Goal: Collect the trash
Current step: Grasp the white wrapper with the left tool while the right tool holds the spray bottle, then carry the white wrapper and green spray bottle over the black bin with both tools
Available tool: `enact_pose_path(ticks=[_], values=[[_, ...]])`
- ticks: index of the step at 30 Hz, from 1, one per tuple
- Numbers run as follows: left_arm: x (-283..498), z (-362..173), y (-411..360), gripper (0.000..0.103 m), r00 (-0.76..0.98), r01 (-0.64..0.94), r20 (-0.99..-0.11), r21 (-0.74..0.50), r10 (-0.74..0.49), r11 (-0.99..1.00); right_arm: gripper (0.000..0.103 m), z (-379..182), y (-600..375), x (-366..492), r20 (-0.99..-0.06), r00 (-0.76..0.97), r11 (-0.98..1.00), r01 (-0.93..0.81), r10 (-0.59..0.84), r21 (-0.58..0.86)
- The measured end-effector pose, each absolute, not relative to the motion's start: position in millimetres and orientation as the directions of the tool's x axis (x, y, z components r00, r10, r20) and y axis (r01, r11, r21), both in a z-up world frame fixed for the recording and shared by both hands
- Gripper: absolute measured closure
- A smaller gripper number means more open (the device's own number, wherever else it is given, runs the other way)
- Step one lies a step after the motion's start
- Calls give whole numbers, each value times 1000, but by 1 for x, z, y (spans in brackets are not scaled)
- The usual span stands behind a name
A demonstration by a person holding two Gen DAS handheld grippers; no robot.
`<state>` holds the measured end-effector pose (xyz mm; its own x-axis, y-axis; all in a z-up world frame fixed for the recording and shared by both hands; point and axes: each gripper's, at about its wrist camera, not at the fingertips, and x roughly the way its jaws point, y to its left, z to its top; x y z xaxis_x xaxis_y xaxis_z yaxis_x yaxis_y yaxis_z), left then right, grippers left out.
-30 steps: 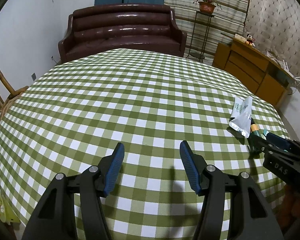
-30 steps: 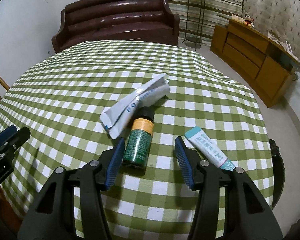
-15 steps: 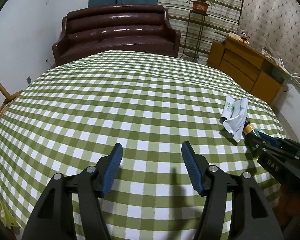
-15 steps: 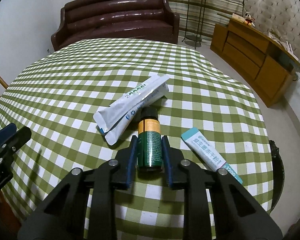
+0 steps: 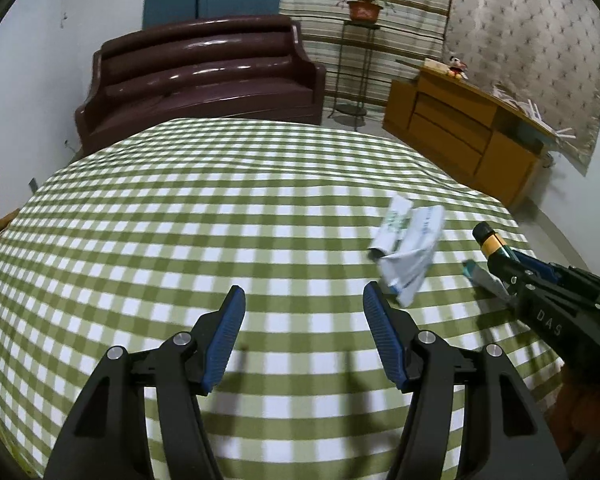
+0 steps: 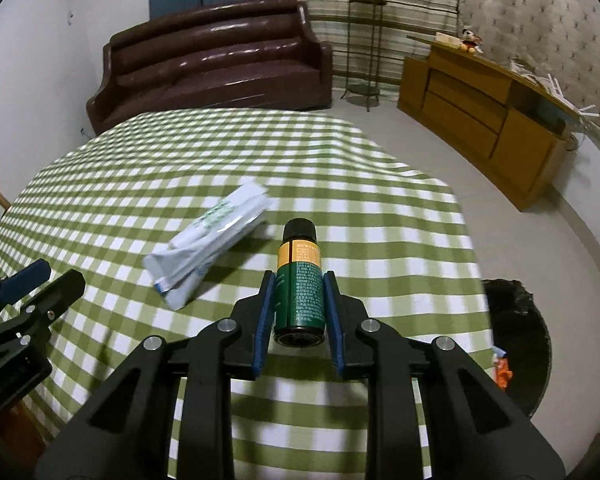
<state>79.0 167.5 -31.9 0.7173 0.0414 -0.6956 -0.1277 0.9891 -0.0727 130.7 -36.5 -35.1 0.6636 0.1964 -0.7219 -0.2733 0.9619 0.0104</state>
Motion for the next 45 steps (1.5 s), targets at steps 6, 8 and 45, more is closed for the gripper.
enact_pose_path(ticks=[6,8,45], values=[[96,-30,137,43,718,-72,-696,-55,13,996,80,-34,-70,138,-714,679,975,-220,171,24],[102,-30,128,43,717,-55,-697,-46,7,997,80,-34,-80,140,-712,683,978,-205,165,31],[139,-55,58,78,681,86,-733,83,3,993,80,-46,-130,152,-721,667,980,-171,190,100]])
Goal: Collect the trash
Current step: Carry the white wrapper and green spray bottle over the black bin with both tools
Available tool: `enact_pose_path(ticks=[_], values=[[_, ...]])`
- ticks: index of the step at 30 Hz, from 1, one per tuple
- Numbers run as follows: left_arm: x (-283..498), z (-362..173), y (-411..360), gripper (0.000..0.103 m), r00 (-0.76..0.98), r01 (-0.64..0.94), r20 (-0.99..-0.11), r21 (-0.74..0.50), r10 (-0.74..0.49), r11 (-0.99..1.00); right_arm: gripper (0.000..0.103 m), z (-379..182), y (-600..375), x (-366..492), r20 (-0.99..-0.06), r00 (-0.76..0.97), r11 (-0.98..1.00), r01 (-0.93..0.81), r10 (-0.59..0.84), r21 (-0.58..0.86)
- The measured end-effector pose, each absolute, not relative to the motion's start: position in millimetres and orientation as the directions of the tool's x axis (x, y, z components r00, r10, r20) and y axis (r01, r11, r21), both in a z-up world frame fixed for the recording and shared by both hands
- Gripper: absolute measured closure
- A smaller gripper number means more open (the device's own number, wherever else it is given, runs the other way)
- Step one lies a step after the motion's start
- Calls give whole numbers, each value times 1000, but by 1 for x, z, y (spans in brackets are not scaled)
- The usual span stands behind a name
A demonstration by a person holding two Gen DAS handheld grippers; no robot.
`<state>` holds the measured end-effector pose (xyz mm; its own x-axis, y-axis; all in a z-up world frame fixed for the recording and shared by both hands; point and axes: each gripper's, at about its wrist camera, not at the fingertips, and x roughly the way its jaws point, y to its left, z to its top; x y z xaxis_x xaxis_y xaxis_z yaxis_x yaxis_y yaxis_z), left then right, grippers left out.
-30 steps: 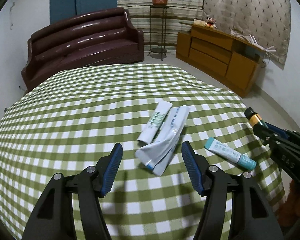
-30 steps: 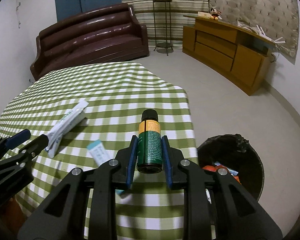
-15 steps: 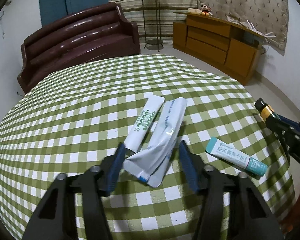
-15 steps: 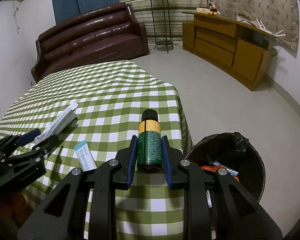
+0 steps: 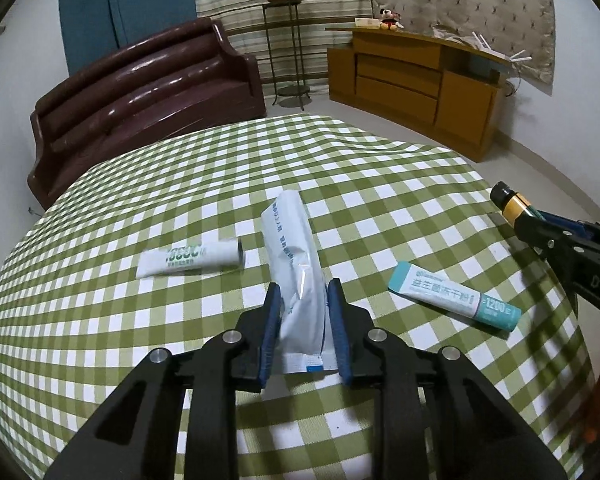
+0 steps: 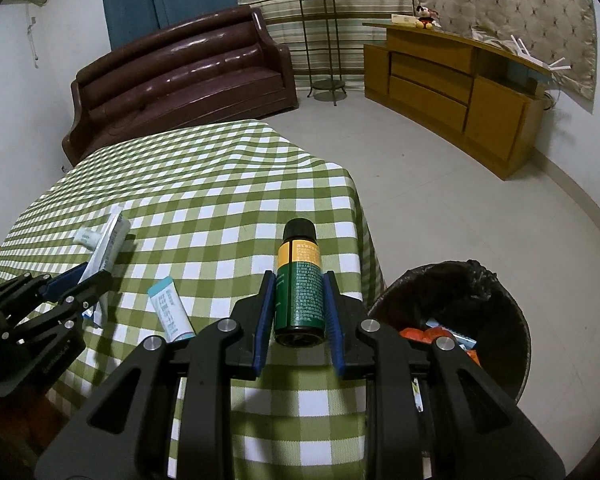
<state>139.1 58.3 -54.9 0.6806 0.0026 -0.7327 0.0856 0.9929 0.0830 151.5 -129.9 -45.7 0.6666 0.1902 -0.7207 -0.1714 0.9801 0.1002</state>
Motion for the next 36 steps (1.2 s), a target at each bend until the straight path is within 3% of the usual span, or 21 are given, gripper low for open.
enact_pose_path(ticks=[19,36], values=[[93,-37,47,79,704,103,-708,15,-63,995,80,-42,-150,127,-717,680,987,-137,154,81],[94,-24,-45,79,701,277,-677,-32,-225,960,80,-40,-228,103,-714,700,999,14,20,42]])
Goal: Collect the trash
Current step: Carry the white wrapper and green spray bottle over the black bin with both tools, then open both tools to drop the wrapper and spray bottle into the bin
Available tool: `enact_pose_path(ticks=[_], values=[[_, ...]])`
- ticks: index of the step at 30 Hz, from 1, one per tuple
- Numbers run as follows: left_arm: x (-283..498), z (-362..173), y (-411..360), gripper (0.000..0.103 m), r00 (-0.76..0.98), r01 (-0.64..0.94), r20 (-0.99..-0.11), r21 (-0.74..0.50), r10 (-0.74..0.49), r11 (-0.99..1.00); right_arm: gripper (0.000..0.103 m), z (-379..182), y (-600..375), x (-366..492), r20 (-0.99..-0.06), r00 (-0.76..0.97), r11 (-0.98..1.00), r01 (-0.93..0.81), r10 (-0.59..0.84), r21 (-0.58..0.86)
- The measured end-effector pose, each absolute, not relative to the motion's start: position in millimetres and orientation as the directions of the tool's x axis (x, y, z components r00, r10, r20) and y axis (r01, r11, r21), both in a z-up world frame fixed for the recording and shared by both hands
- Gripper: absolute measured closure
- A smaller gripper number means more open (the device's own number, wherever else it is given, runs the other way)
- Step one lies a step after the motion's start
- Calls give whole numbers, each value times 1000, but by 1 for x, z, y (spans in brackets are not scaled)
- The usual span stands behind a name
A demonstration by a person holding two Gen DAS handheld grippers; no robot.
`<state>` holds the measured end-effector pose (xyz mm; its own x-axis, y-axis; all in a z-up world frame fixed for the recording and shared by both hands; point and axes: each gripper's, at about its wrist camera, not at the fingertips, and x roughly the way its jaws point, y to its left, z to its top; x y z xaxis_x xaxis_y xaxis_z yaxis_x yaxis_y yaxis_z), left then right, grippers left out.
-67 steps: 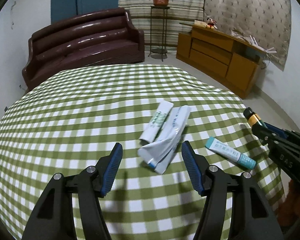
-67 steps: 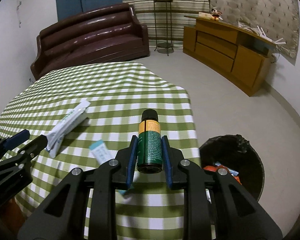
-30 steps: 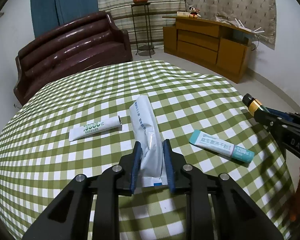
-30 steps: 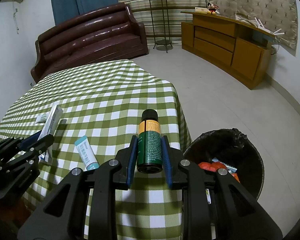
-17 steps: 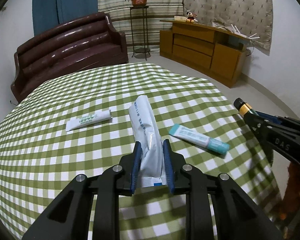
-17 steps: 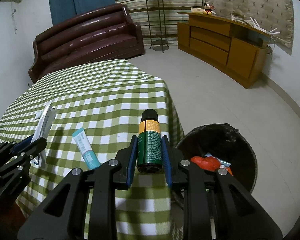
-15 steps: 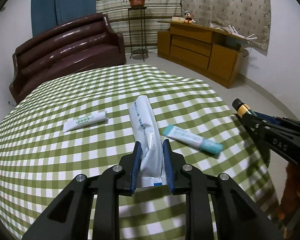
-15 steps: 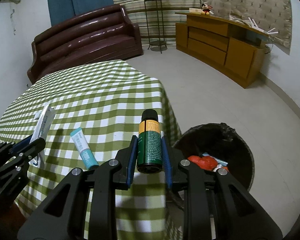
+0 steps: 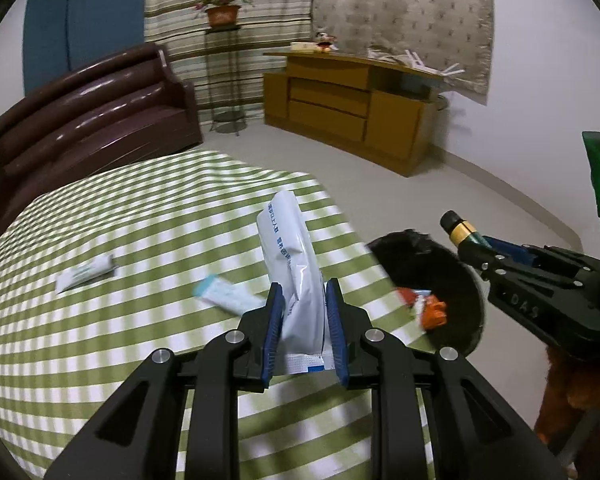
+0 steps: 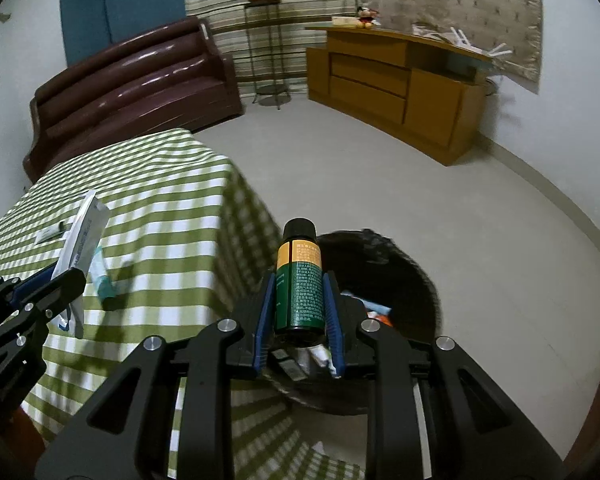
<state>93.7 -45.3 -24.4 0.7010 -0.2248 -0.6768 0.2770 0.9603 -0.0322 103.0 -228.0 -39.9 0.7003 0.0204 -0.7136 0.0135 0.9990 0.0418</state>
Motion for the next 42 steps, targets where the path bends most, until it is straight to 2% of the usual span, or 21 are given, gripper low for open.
enact_pose_path(ticks=[18,39,42], values=[[113,-31,-125,79,678,351,-685,-17,-267,936,80,-42,-277,100,-696,718,994,88,-19,63],[136,-46,-159,79,657,360,-713,11,-245,933,79,-58,-295,114,-712,702,989,111,-10,96],[136,-46,-159,75,655,358,-717,14,-240,934,79,-60,-297,115,-709,705,988,117,-11,101]])
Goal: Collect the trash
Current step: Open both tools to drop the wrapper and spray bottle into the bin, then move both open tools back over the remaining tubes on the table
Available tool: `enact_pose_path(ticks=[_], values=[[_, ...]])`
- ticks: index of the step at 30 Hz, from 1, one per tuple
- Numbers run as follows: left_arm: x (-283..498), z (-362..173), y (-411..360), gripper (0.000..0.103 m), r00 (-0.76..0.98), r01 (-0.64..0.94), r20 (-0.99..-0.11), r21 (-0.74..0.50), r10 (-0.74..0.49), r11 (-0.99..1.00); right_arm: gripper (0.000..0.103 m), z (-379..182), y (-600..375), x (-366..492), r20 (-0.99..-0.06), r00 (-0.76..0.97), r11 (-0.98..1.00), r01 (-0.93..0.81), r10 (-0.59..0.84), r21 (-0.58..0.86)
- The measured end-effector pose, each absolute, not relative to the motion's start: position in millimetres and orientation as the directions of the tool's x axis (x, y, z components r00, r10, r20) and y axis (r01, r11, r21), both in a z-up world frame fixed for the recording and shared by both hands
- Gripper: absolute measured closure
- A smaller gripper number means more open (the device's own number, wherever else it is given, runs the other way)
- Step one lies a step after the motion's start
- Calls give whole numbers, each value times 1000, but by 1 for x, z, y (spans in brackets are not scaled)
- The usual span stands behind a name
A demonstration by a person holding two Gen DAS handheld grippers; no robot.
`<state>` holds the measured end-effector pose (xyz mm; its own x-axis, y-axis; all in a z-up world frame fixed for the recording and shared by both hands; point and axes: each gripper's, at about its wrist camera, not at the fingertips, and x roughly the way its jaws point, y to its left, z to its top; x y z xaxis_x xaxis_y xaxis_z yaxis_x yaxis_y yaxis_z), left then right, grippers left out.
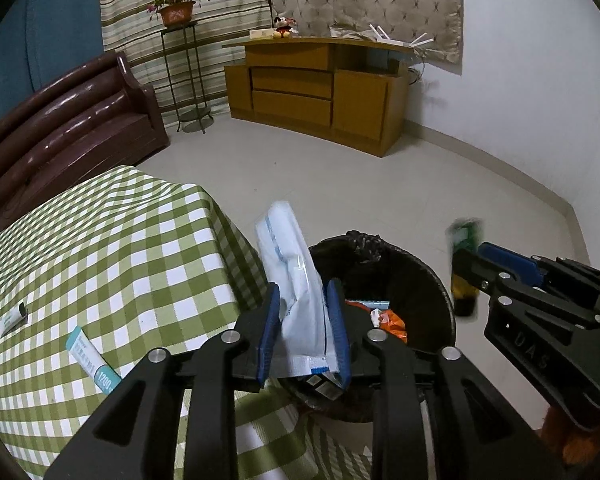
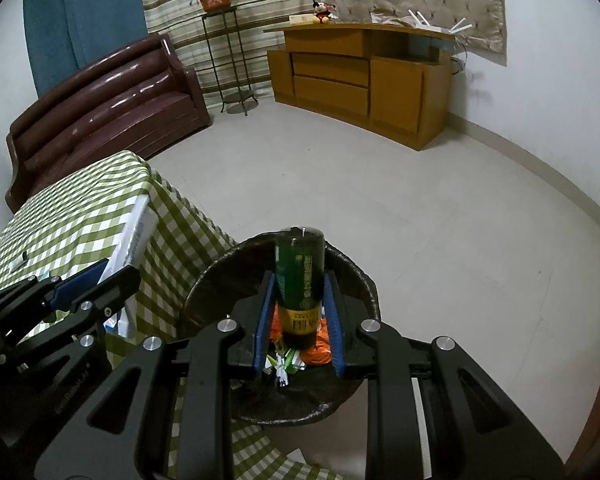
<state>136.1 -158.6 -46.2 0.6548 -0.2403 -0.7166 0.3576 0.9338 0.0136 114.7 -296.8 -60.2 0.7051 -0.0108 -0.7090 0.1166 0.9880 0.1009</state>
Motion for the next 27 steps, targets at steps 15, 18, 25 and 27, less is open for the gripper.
enact_pose_path(ticks=[15,18,25,27], values=[[134,-47,-158,53,660,339,-716,15,-227,941,77,-59,-302,115,-705,709,986,128,-17,105],[134,-45,-156,53,663,334,-713,12,-226,942,77,-58,-302,114,-704,710,987,126,-16,104],[130,-38,-144,50,672,321,-705,2,-226,947,70,-53,-299,112,-698,716,988,121,-17,100],[127,-35,-139,49,678,315,-701,2,-224,949,68,-51,-295,112,-697,717,989,115,-15,98]])
